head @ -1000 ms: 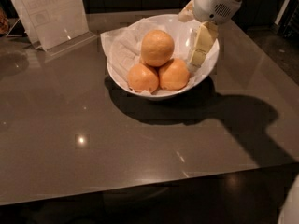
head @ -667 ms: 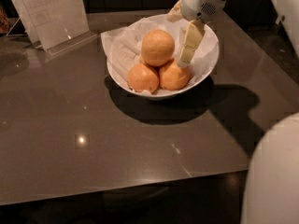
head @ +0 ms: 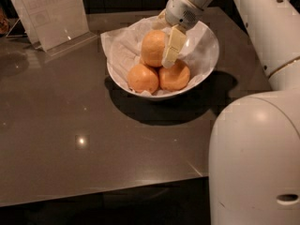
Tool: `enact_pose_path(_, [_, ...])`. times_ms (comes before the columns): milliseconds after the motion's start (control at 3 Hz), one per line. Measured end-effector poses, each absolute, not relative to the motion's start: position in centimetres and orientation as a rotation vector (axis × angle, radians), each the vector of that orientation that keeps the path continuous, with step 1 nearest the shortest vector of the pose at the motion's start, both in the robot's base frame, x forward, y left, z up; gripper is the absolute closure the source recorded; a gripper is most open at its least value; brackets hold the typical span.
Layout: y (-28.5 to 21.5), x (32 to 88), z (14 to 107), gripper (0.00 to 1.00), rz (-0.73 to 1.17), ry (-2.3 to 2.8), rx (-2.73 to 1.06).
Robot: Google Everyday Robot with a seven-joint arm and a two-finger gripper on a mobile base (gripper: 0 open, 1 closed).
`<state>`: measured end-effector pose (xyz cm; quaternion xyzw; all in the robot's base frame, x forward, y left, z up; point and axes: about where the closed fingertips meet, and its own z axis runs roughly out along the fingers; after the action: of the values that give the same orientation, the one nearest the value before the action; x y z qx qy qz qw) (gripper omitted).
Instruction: Pick orange from white bowl
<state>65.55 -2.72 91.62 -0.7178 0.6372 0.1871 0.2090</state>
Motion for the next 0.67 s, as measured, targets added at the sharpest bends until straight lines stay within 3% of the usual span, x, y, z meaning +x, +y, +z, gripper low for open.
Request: enact_pose_path(667, [-2.46,65.46,91.78,0.42,0.545,1.772,-1.99])
